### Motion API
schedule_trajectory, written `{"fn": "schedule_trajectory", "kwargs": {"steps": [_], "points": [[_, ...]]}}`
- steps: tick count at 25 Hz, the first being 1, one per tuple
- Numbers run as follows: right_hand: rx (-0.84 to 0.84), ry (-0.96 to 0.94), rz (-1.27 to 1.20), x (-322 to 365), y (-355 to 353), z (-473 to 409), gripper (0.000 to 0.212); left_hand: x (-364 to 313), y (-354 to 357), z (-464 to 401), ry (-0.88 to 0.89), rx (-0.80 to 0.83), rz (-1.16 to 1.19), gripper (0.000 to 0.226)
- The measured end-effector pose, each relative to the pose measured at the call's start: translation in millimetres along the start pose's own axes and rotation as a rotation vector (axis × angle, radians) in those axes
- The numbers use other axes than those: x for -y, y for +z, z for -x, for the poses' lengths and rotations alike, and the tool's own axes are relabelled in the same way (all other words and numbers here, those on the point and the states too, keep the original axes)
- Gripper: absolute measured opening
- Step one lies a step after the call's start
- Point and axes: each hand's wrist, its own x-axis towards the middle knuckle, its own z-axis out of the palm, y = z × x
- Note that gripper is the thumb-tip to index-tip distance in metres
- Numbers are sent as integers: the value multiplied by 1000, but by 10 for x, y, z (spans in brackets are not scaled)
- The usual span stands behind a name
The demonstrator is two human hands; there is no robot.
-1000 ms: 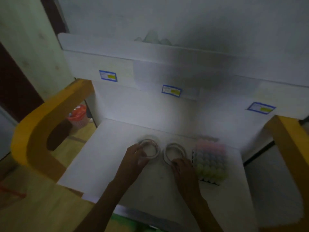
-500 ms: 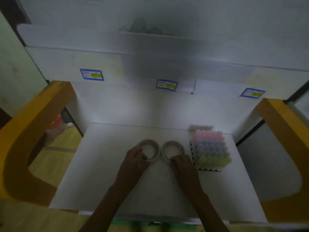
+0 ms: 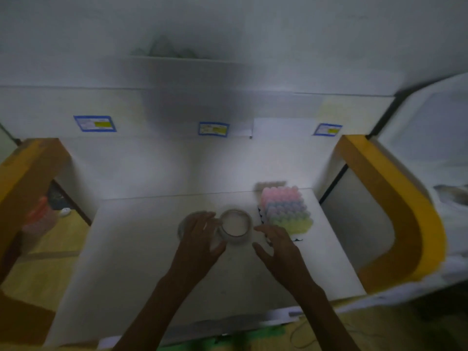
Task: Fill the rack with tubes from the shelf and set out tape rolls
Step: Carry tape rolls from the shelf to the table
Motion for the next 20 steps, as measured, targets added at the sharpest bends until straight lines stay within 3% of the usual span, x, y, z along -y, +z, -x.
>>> {"fn": "schedule_trajectory", "kwargs": {"steps": [6,20], "points": [[-101,146,88,-372,-891,652,39,-921,373,-160,222,88,78,41],[-289,457,165,-1484,-3063,3002,41,-3834,1823,241,437,274,245,43]]}}
